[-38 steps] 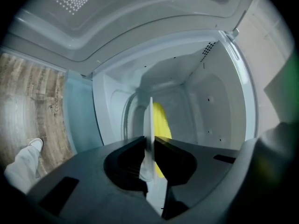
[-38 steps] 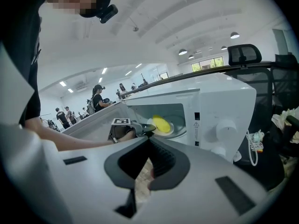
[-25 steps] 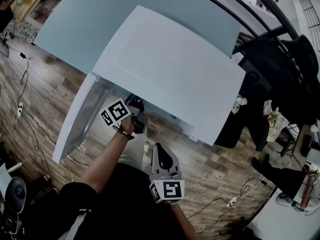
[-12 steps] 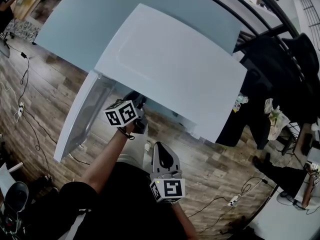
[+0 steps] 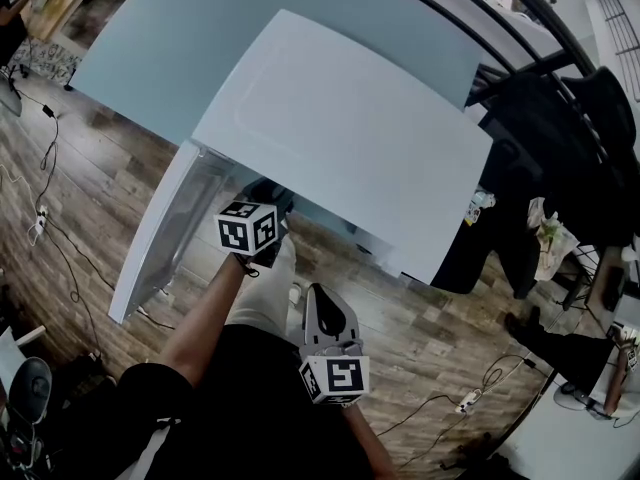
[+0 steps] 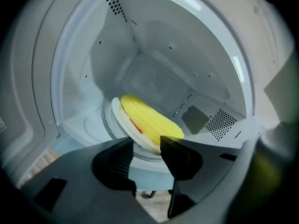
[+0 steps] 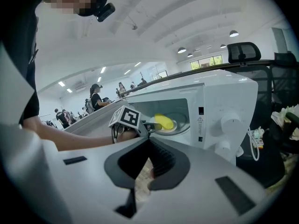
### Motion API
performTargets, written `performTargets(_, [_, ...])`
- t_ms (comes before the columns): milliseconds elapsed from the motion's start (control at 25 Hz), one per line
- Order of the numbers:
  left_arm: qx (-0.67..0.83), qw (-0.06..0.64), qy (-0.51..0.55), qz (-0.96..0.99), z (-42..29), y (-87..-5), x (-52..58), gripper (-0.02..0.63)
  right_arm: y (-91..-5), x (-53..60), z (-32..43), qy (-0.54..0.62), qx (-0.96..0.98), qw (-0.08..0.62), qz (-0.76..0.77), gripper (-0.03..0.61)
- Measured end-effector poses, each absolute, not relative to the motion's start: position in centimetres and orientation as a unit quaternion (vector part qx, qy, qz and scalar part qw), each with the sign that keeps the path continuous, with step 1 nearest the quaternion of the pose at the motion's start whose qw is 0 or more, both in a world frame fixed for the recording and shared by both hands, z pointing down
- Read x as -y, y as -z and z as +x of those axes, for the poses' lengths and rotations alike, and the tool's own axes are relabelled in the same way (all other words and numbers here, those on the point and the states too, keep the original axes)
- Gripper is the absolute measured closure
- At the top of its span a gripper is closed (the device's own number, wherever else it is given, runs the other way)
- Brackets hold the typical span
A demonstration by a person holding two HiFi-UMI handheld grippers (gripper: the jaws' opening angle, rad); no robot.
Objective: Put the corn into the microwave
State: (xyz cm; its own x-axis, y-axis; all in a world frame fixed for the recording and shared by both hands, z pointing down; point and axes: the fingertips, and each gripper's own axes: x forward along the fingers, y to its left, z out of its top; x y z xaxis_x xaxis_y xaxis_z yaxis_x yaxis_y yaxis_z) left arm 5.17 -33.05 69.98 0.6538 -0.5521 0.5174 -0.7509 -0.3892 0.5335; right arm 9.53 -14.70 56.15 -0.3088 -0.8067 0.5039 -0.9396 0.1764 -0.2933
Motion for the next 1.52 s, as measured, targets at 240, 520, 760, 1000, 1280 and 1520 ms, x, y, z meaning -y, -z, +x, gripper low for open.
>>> performTargets(240, [0.378,0.366,-0.181,0.831,4.7,-70.2,32.9,0.443,-56.6,14.3,9.3,-0.286,0.757,0.116,0.575,0.571])
performTargets(520, [0.404,0.368,-0.172,0.819,4.7,-70.3,32.9,0.431,-56.6,14.4,9.2,-0.289,0.756,0.118,0.575,0.571])
performTargets(760, [0.42,0.357,-0.181,0.815,4.3,-70.4,32.8,0.376,-56.7,14.2,9.1,-0.291,0.755,0.119,0.575,0.571])
performTargets(1000, [0.42,0.351,-0.174,0.819,4.3,-70.2,32.8,0.341,-56.9,14.1,9.0,-0.295,0.755,0.117,0.574,0.571])
performTargets(1280, [0.414,0.349,-0.173,0.823,4.3,-69.8,32.3,0.341,-56.7,14.2,9.1,-0.295,0.756,0.112,0.574,0.571])
performTargets(1520, [0.4,0.329,-0.183,0.835,4.8,-69.1,30.8,0.404,-56.6,13.6,9.2,-0.292,0.757,0.107,0.574,0.571])
